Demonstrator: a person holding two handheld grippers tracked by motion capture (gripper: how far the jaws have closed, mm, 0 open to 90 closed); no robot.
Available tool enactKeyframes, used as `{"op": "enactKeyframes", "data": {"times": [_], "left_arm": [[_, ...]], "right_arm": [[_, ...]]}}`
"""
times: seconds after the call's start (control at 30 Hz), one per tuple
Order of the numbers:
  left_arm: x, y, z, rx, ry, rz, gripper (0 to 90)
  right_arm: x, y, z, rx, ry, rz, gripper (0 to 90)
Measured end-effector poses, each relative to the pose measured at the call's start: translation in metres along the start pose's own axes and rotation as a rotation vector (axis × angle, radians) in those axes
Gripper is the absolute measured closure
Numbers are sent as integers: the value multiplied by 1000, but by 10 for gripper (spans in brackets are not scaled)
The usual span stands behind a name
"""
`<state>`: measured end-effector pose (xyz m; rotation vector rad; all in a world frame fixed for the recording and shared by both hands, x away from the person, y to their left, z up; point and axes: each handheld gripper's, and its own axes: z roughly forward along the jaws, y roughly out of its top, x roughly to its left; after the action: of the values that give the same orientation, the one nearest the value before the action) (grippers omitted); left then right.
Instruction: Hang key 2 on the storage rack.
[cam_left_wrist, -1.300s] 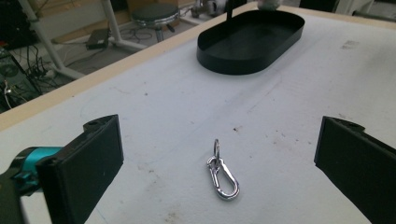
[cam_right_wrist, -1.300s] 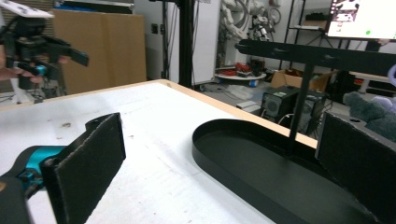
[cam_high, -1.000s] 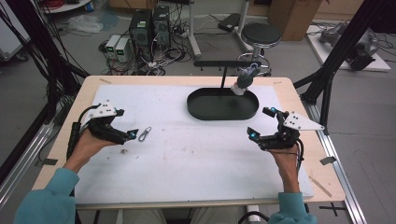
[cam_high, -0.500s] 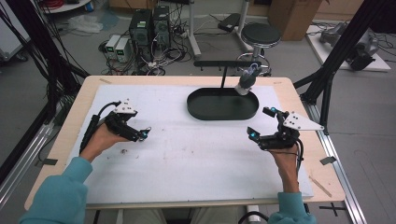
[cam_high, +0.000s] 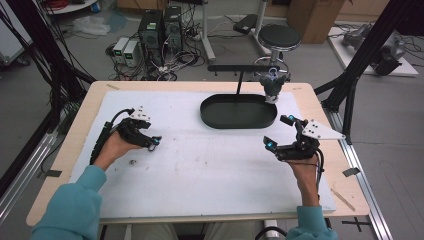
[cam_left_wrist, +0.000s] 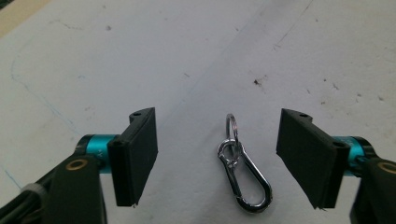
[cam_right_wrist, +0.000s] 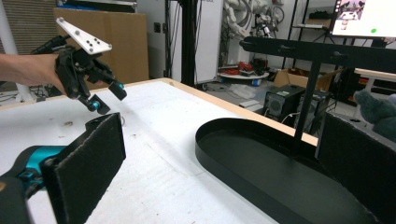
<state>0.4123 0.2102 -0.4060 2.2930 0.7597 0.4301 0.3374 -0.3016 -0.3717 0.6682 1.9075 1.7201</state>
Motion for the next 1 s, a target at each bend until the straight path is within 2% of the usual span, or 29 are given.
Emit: {"op": "enactKeyframes", "data": {"times": [0.1,0.13,0.17,0.2,0.3,0.33,0.5,0.8,1.0], "left_arm": [[0,-1,3,16,-3,-5,335],[0,-1,4,22,-8,-6,379],[0,-1,5,26,-11,-5,379],[0,-2,6,35,-19,0,431],[-1,-2,8,49,-24,-3,452],[-1,-2,9,56,-27,-6,513],[-2,-2,12,77,-40,-11,570],[-2,-2,15,86,-46,-36,684],[-2,-2,15,92,-44,-34,747]], "right_arm": [[0,0,0,0,-1,1,7],[0,0,0,4,-1,-1,7],[0,0,0,4,-1,-1,7],[0,0,0,4,-2,0,7],[1,-1,0,6,-1,3,7],[0,-1,0,6,1,7,7],[0,-1,0,5,-2,7,7],[0,-1,1,8,4,6,7],[0,-2,1,11,5,7,7]]}}
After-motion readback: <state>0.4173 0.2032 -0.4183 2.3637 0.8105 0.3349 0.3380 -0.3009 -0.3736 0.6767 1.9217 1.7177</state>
